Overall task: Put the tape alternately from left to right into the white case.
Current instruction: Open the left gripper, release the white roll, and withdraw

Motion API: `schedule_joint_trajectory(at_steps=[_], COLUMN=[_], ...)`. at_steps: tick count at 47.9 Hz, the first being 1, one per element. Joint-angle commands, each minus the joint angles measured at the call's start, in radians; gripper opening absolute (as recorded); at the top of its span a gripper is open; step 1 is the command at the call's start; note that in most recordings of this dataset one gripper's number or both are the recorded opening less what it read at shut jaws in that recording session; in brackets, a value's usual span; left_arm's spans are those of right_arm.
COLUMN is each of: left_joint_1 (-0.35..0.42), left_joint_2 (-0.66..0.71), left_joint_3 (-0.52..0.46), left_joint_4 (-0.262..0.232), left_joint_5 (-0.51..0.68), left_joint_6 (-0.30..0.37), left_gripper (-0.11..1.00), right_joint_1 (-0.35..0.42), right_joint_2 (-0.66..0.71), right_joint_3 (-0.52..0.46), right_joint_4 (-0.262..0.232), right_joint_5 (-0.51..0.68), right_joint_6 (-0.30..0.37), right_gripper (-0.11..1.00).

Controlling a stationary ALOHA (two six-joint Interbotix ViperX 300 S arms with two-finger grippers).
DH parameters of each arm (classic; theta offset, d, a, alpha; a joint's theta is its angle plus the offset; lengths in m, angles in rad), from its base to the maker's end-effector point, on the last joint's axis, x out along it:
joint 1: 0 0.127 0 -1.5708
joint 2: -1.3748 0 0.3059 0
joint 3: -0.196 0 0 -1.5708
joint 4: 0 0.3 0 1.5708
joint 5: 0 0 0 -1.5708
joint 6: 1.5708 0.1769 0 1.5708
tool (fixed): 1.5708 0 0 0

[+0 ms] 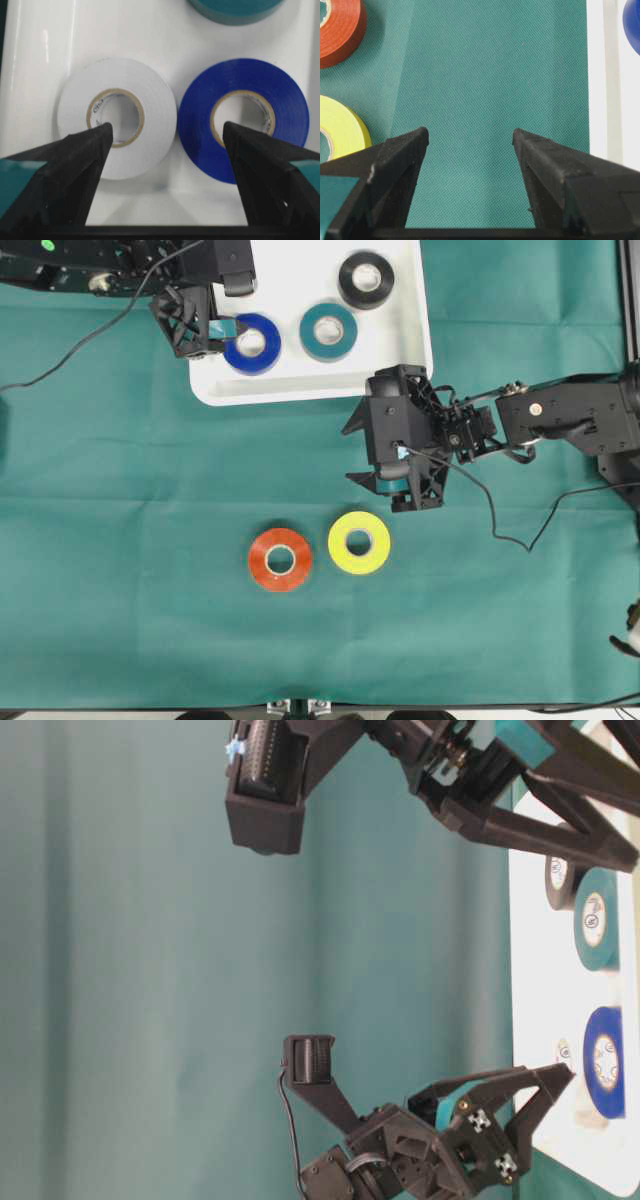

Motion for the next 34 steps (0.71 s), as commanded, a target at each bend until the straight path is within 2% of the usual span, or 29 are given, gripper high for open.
schedule_joint_trajectory(at_steps=[1, 11, 27, 34], left_joint_1=[-0.009, -0.057, -0.236, -0.316], left_joint_2=[-0.035, -0.074, -0.126, -0.124], left_joint_3=[-0.005, 0.02, 0.055, 0.055], left_joint_4=[0.002, 0.0, -0.003, -0.003], left_joint_5=[-0.005, -0.003, -0.003, -0.003], left_joint_6=[-0.003, -0.005, -0.006, -0.034], left_gripper=[0.5, 0.49, 0.48, 0.48], right_joint_1=[0.002, 0.002, 0.003, 0.002], right_joint_2=[-0.025, -0.025, -0.025, -0.025], right_joint_3=[-0.008, -0.008, -0.008, -0.008], right_joint_4=[-0.002, -0.002, -0.002, -0.002], right_joint_5=[-0.008, -0.008, -0.008, -0.008], right_joint_6=[0.0, 0.0, 0.0, 0.002], right_gripper=[0.76, 0.76, 0.76, 0.76])
